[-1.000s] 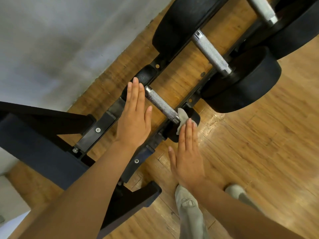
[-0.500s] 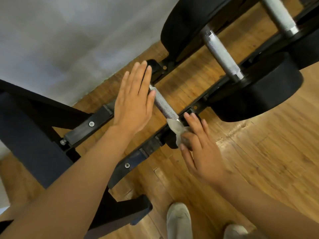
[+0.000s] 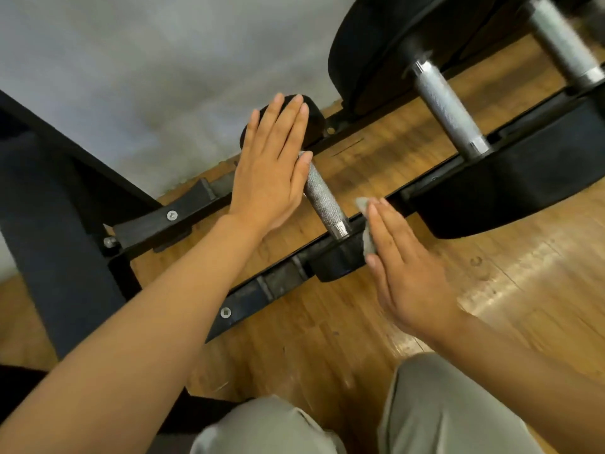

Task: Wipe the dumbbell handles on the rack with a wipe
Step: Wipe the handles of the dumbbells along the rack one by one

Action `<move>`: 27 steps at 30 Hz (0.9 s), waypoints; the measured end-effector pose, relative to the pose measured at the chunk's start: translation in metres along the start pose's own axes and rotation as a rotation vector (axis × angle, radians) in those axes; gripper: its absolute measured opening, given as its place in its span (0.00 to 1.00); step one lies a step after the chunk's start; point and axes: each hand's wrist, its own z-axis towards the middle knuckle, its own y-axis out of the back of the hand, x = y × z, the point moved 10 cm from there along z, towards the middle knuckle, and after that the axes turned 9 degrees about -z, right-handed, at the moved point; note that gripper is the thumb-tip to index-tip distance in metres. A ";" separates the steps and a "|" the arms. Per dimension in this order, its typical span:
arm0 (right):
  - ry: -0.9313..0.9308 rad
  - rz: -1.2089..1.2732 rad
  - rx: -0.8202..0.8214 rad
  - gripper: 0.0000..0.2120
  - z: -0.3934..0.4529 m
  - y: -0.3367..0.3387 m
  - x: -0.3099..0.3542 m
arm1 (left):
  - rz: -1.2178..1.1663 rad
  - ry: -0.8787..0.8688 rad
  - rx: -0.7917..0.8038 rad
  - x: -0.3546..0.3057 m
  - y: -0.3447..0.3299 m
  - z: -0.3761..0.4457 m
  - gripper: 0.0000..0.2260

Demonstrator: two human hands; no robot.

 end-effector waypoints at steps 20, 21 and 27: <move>0.496 -0.301 0.092 0.25 -0.011 -0.010 0.045 | -0.079 0.025 0.004 0.005 0.006 -0.003 0.22; 0.412 -0.202 0.052 0.22 -0.010 -0.002 0.033 | -0.075 0.029 -0.001 0.005 0.006 -0.003 0.22; -0.061 0.110 0.063 0.23 0.000 0.000 -0.009 | -0.094 0.071 0.018 0.005 0.006 -0.002 0.23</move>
